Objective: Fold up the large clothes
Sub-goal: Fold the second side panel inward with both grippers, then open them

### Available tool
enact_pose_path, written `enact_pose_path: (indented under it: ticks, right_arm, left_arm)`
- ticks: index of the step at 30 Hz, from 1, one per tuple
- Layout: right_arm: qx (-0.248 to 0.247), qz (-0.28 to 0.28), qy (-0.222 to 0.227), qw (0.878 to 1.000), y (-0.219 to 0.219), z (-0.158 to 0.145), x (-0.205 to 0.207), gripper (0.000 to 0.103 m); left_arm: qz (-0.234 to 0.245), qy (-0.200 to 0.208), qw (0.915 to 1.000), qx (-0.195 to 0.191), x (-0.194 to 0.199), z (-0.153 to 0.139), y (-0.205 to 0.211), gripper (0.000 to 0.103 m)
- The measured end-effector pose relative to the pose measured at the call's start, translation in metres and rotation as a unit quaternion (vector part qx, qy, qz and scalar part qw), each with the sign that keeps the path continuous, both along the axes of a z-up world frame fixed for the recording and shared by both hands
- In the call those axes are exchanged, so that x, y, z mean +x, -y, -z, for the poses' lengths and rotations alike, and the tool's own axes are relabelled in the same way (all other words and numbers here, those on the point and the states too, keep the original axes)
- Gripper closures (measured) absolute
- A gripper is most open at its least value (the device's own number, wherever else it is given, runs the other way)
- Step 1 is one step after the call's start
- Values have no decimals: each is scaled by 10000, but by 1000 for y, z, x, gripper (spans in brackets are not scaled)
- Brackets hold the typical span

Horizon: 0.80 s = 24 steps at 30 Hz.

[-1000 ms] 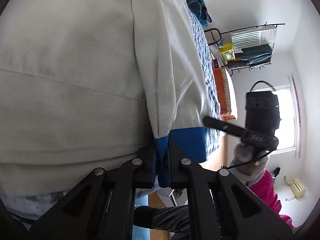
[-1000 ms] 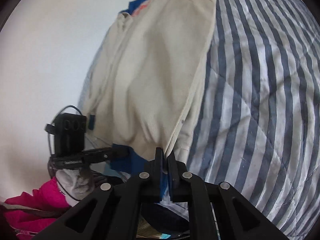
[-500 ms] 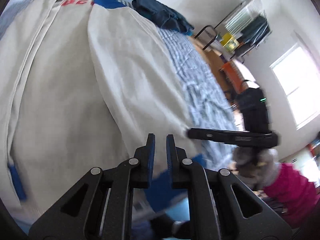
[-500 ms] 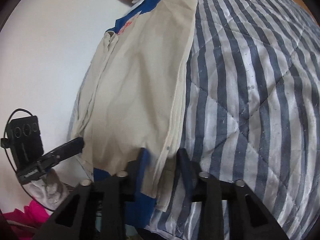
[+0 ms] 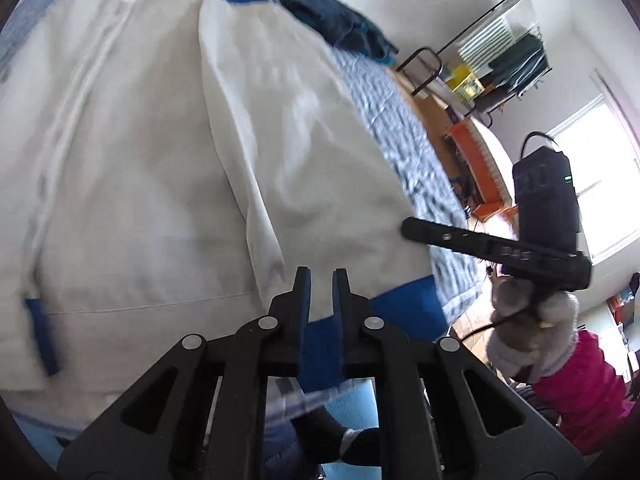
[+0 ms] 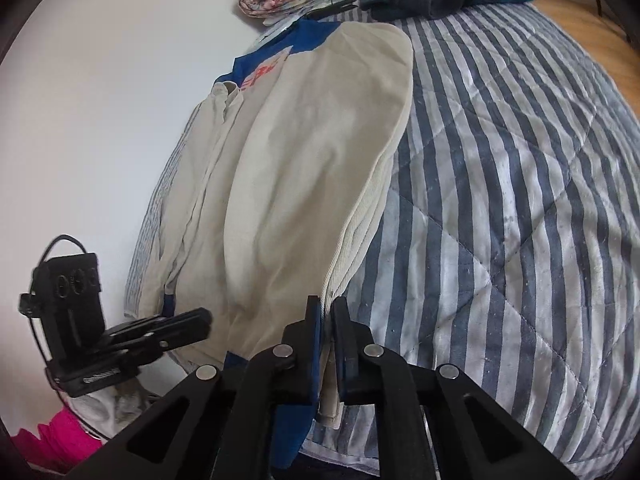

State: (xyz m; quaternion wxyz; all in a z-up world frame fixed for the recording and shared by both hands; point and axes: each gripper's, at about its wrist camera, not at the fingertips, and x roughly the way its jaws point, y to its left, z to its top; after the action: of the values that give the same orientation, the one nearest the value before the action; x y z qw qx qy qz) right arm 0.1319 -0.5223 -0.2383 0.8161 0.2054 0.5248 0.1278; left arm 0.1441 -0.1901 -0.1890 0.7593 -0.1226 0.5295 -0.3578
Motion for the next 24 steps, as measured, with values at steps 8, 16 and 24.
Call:
enact_pose_path:
  ticks: [8,16,24]
  right_arm:
    - [-1150,-721,516,9894,-82,-51,22,100]
    - [-1985,-1902,624,9594,-204,-41,55,100]
    - [-2715,-2805,183,9205,-284,33,66,100]
  left_arm:
    - [-710,730,9942,-352,0,-73,-91,95]
    - [-1847,766,9778,-626,26,-79,-203,95]
    - [-2304,367,9705,-607,47,-42,-252,95]
